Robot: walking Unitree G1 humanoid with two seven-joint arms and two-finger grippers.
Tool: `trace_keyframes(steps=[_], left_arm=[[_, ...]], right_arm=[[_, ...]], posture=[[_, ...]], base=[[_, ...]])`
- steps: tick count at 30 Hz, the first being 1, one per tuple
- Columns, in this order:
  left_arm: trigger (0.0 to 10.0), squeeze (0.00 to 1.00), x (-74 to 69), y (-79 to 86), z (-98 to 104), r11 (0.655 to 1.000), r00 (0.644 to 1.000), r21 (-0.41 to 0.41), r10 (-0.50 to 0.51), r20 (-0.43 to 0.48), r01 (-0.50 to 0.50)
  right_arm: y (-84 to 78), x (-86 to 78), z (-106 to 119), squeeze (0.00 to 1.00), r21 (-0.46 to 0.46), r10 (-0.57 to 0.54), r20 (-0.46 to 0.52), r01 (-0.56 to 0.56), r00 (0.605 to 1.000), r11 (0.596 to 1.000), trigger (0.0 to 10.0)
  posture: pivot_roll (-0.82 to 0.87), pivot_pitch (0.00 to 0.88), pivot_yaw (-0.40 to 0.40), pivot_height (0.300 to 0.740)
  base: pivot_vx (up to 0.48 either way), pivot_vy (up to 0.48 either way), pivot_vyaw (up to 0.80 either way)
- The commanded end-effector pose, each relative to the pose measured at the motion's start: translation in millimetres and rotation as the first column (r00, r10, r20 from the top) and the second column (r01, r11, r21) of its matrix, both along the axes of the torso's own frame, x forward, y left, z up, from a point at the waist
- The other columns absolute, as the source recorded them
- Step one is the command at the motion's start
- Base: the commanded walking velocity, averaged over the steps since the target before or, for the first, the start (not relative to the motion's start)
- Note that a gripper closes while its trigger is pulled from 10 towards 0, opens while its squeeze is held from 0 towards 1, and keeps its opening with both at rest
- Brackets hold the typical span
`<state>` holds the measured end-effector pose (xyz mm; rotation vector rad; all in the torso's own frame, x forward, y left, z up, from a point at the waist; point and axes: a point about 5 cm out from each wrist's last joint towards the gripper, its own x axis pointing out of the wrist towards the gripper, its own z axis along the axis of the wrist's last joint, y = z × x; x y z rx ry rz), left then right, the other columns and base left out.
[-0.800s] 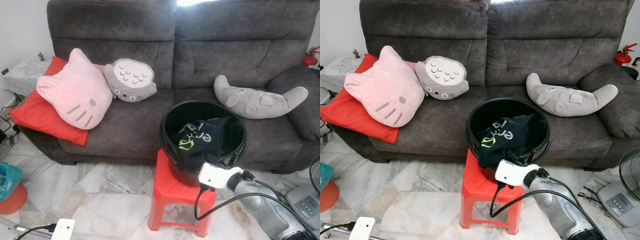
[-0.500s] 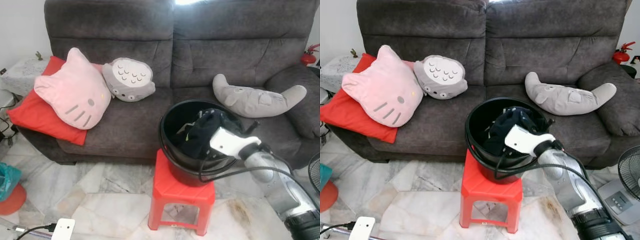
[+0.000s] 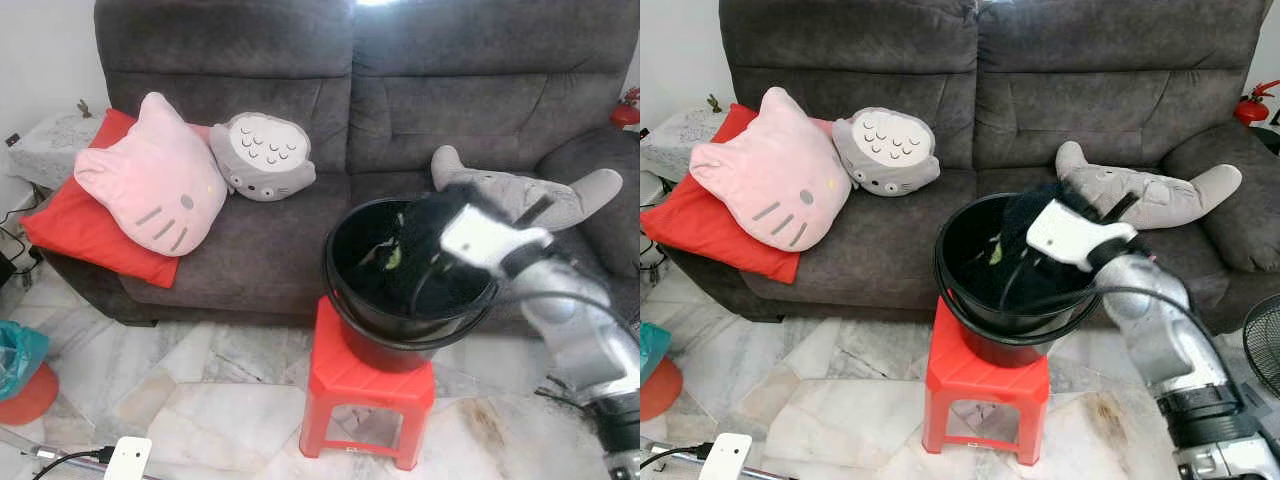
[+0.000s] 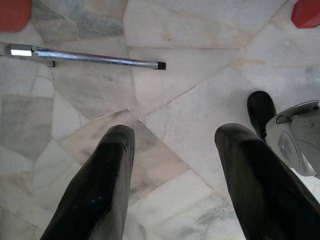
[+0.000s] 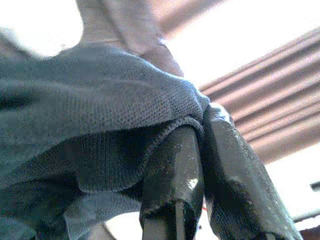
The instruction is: Hang hanger
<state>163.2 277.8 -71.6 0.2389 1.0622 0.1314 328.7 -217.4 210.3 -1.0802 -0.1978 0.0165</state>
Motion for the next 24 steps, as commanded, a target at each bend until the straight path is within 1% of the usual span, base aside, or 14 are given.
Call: trace_keyframes(steps=[1,4,5,6,7,9,15,18,19,24], left_arm=[[10.0,0.00,-2.9,2.7,-0.3,1.000,1.000,0.009,-0.008,-0.018,0.008],[10.0,0.00,-3.3,2.6,-0.5,1.000,1.000,0.009,-0.009,-0.018,0.009],[10.0,0.00,-3.5,2.7,-0.6,1.000,1.000,0.008,-0.007,-0.018,0.007],[10.0,0.00,-3.8,2.9,-0.6,1.000,1.000,0.008,-0.006,-0.018,0.006],[10.0,0.00,-3.9,3.0,-0.6,1.000,1.000,0.009,-0.006,-0.019,0.006],[10.0,0.00,-4.2,3.1,-0.7,1.000,1.000,0.010,-0.008,-0.020,0.008],[10.0,0.00,-4.7,3.2,-0.8,1.000,1.000,0.011,-0.016,-0.023,0.017],[10.0,0.00,-4.9,3.3,-0.8,1.000,1.000,0.011,-0.018,-0.024,0.018],[10.0,0.00,-5.0,3.3,-0.9,1.000,1.000,0.011,-0.019,-0.024,0.019],[10.0,0.00,-5.2,3.4,-0.9,1.000,0.999,0.012,-0.022,-0.026,0.022]], right_arm=[[3.4,-1.9,15.5,0.00,0.084,-0.030,0.095,0.022,0.995,0.996,10.0],[3.9,-5.8,5.6,0.00,0.149,-0.062,0.083,0.049,0.995,0.988,10.0],[3.3,-7.4,0.1,0.00,0.197,-0.080,0.068,0.065,0.994,0.978,10.0],[3.4,-10.0,-8.0,0.00,0.276,-0.097,0.042,0.081,0.994,0.958,10.0],[4.4,-11.8,-11.9,0.00,0.311,-0.099,0.031,0.085,0.995,0.947,10.0],[6.1,-15.7,-17.9,0.00,0.346,-0.115,0.017,0.102,0.993,0.933,10.0],[9.8,-16.5,-26.7,0.00,0.386,-0.134,-0.011,0.127,0.991,0.914,10.0],[11.6,-16.3,-30.1,0.00,0.391,-0.136,-0.023,0.134,0.990,0.910,10.0],[12.7,-16.2,-32.6,0.00,0.415,-0.140,-0.035,0.142,0.990,0.899,10.0],[18.4,-15.8,-31.3,0.00,0.437,-0.134,-0.027,0.132,0.991,0.890,10.0]], posture=[[-0.19,0.000,0.045,0.719],[-0.19,0.000,0.045,0.719],[-0.18,0.000,0.044,0.719],[-0.18,0.000,0.046,0.719],[-0.18,0.000,0.046,0.719],[-0.19,0.000,0.050,0.719],[-0.19,0.000,0.051,0.719],[-0.18,0.000,0.050,0.719],[-0.18,0.000,0.050,0.719],[-0.18,0.000,0.051,0.719]], base=[[0.000,0.000,0.00],[0.000,0.000,0.00],[0.000,0.000,0.00],[0.000,0.000,0.00],[0.000,0.000,0.00],[0.000,0.000,0.00],[0.000,0.000,0.00],[0.000,0.000,0.00],[0.000,0.000,0.00],[0.000,0.000,0.00]])
